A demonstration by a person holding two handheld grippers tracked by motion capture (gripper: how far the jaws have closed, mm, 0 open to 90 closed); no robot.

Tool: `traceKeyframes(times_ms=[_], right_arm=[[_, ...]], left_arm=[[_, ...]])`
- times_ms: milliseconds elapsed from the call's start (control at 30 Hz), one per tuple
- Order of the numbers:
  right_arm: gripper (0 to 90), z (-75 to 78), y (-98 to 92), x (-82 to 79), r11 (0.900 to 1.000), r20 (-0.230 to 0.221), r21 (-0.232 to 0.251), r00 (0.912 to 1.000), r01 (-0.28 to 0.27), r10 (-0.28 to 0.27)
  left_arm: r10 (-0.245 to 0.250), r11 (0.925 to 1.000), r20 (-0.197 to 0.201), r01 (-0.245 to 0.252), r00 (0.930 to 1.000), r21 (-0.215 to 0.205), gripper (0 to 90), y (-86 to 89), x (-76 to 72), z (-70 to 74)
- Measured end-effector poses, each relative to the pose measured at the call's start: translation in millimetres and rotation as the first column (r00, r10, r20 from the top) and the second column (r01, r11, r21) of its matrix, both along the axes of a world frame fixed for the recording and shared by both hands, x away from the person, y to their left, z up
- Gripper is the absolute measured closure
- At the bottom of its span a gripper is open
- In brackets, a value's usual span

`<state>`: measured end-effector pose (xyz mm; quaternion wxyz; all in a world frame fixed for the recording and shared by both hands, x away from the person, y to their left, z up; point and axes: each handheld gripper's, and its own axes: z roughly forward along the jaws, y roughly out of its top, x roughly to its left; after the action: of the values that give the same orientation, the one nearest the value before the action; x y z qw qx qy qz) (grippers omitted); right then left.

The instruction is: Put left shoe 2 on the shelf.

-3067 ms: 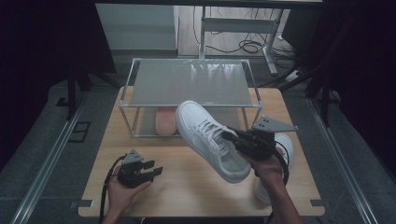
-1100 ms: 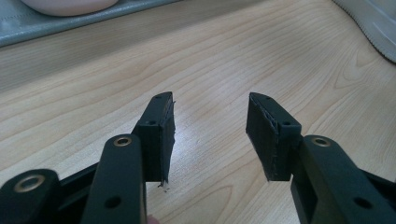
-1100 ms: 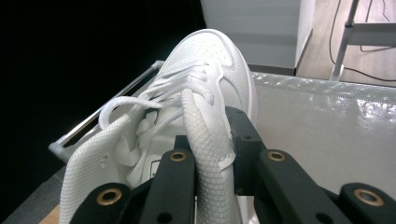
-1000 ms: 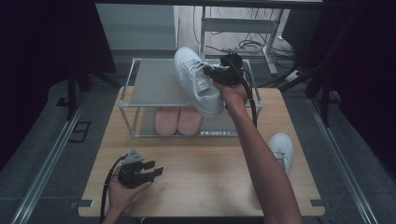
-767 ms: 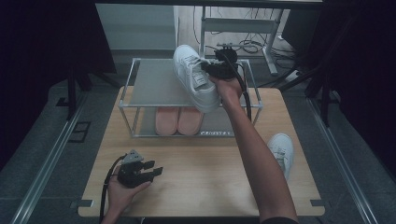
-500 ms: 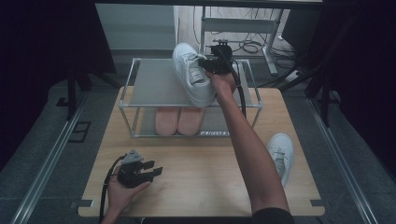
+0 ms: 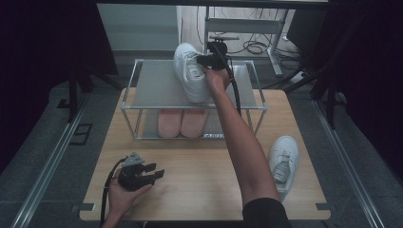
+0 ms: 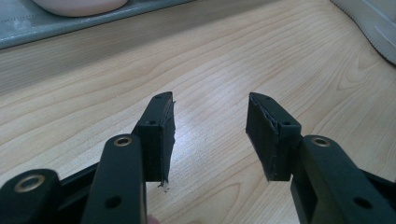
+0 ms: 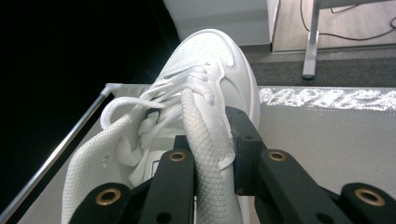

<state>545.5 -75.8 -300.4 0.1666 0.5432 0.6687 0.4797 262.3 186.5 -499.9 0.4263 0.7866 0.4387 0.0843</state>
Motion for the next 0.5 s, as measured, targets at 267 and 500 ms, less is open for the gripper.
traceKeyframes(times_ms=[267, 500], right_arm=[[60.4, -14.1, -6.0, 7.9, 0.998, -0.017, 0.021, 0.9984, -0.054, 0.054], [52.8, 1.4, -17.4, -8.6, 0.996, 0.047, 0.006, 0.9951, -0.087, 0.087]], left_arm=[[0.002, 1.0, 0.001, -0.002, 1.0, 0.002, 52.6, 0.8, 0.0, -0.2], [-0.011, 0.9999, 0.002, 0.011, 0.9999, -0.005, 52.6, -2.8, -1.2, 1.9]])
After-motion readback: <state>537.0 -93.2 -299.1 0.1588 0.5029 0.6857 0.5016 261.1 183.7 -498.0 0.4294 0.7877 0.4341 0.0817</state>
